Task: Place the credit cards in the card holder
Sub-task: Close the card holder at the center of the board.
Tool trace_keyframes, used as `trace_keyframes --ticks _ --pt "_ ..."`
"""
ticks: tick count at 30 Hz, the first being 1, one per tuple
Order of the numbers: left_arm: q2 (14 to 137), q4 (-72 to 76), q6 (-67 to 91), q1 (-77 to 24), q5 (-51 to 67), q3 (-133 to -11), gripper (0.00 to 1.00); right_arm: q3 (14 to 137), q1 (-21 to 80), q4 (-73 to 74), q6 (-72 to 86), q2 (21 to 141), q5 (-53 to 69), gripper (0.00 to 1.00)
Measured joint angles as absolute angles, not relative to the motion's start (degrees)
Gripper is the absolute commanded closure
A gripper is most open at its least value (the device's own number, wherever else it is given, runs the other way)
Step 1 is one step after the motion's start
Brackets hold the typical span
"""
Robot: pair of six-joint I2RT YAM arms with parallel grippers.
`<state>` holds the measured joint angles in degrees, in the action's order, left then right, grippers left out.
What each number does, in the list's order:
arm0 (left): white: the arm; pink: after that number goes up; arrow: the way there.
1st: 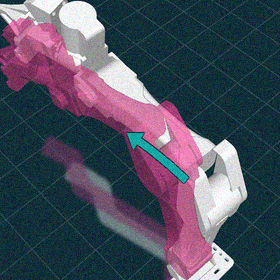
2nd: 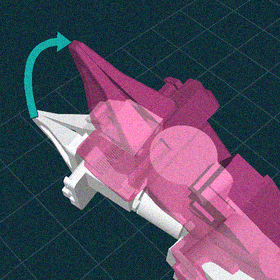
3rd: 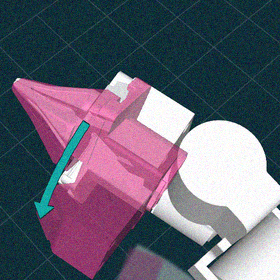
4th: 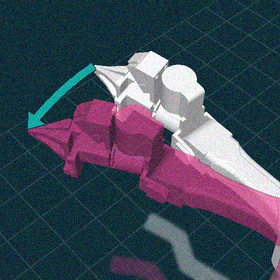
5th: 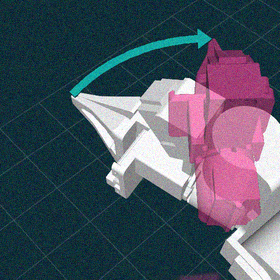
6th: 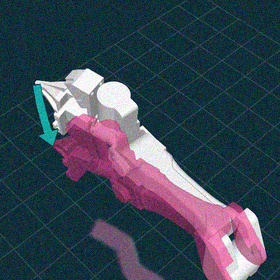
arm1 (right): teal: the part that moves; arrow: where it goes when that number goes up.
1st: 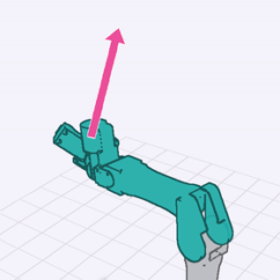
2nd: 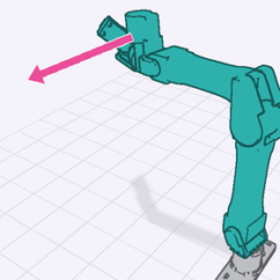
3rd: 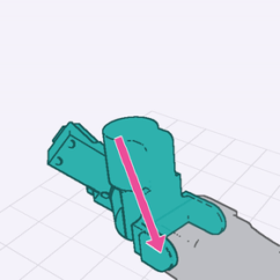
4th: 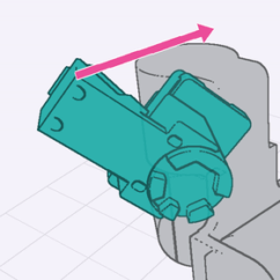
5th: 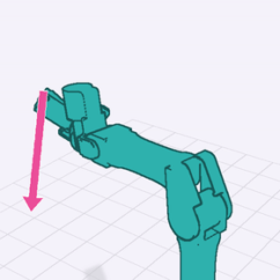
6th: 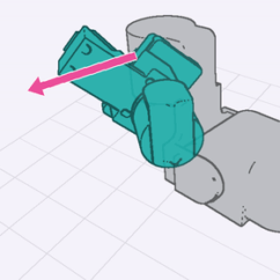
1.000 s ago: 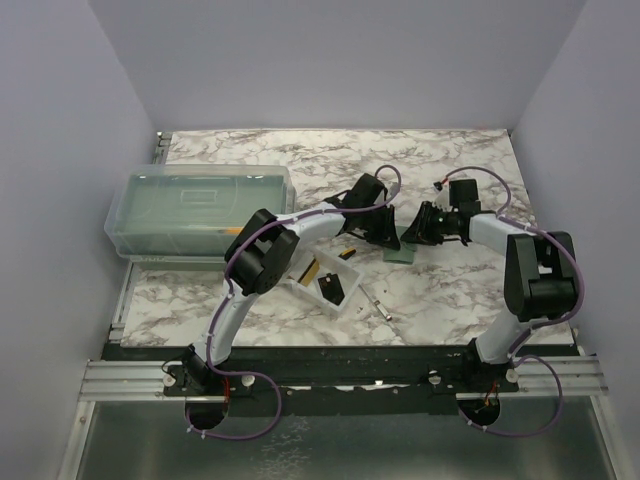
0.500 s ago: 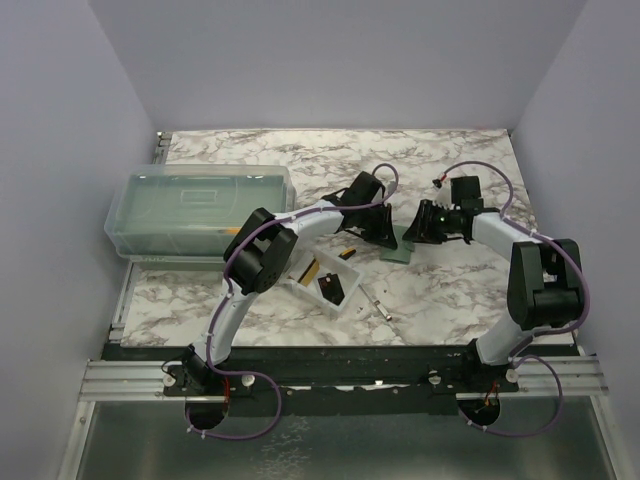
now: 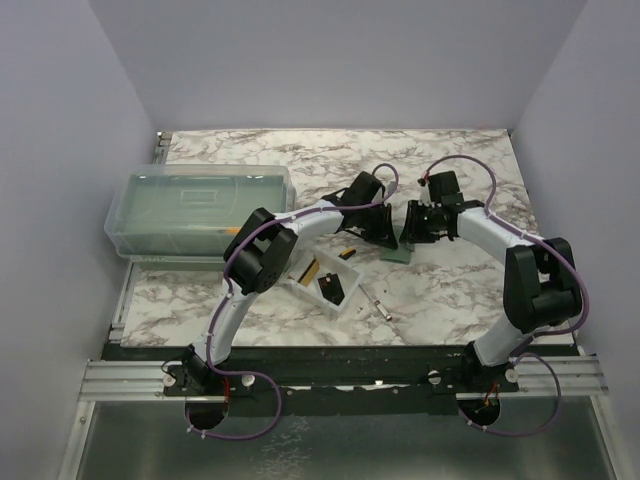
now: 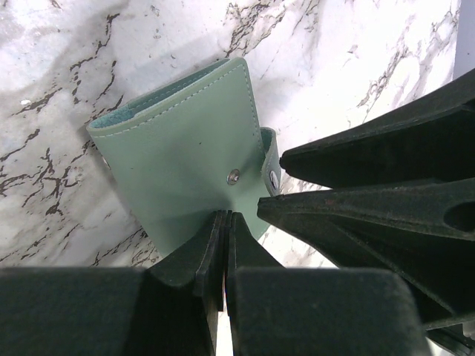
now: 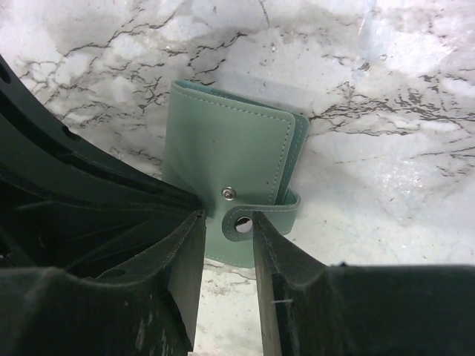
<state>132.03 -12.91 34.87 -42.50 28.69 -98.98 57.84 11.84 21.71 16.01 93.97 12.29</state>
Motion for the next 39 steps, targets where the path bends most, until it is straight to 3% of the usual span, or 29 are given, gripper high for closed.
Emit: trace_keyframes --ticks 12,17,23,31,39 --pt "132.0 -12.91 34.87 -42.5 28.67 -98.98 0.95 60.73 16.1 25.23 16.53 96.12 4.27 0.64" --pt "132.03 -12.91 34.85 -42.5 28.67 -98.98 0.96 60.88 17.21 26.68 17.12 97.08 1.74 0.67" --pt "132.0 -12.91 34.79 -42.5 28.67 -98.98 0.96 61.52 17.58 27.27 17.98 97.27 -0.82 0.75" --pt "132.0 -12.91 34.7 -42.5 28.67 -98.98 0.96 62.08 17.65 27.2 18.85 97.6 -1.93 0.99" --pt "132.03 -12.91 34.68 -42.5 28.69 -98.98 0.97 62.02 17.67 26.7 20.71 97.25 -2.2 0.99"
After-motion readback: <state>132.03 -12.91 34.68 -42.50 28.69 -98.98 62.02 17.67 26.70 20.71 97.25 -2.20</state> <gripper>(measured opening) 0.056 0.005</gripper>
